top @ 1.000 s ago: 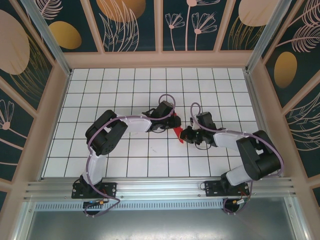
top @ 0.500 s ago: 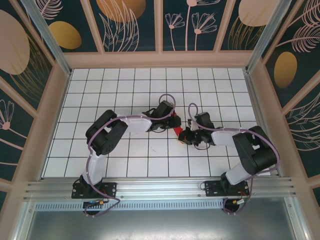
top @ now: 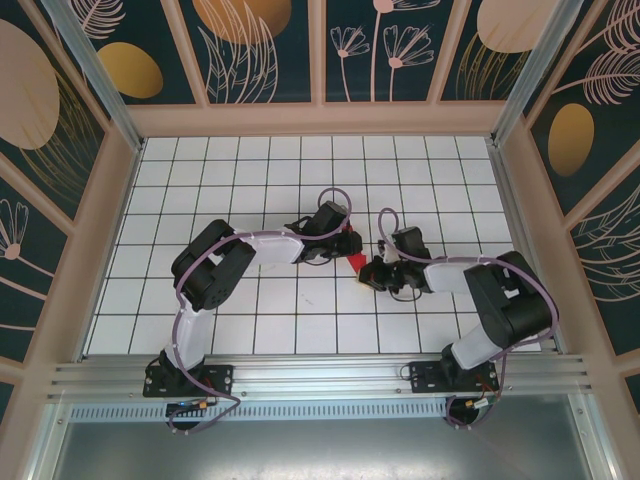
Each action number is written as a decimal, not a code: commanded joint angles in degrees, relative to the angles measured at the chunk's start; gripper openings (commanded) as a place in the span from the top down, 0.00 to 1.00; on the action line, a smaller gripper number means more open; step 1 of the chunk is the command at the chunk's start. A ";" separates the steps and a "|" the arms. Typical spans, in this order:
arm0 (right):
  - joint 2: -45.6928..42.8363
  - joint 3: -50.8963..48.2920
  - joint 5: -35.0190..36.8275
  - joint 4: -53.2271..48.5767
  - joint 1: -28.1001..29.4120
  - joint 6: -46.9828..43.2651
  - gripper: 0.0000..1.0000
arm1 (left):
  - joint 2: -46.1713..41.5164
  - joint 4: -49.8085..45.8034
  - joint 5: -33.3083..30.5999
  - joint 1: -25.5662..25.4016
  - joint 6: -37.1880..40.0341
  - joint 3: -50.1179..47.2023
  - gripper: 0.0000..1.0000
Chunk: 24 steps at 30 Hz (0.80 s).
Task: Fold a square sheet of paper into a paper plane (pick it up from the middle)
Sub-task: Fold the wing for the fifth time at the center of the table.
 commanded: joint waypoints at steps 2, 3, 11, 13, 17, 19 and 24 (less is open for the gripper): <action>-2.79 2.34 -1.24 0.43 -0.41 0.90 0.93 | 1.59 -1.77 -0.08 0.04 0.92 0.44 0.62; -2.26 3.38 -1.59 0.87 -0.41 1.12 0.93 | 1.67 -1.67 0.02 0.01 0.84 0.52 0.62; 4.87 6.22 -1.12 4.61 -1.52 2.23 0.92 | 1.94 -1.93 0.29 0.01 1.14 1.23 0.62; 6.52 5.95 -1.79 5.61 -1.90 2.48 0.92 | 1.98 -1.98 0.29 0.08 1.19 1.30 0.62; 8.46 4.67 0.49 3.25 -1.98 1.36 0.92 | 2.02 -1.96 0.29 0.03 1.12 1.47 0.62; 8.64 3.29 2.02 2.40 -2.28 1.06 0.93 | 1.95 -1.94 0.21 0.01 1.19 1.62 0.62; 7.81 -0.16 1.08 5.47 -2.84 1.15 0.93 | 1.93 -1.80 0.41 0.21 1.36 1.67 0.62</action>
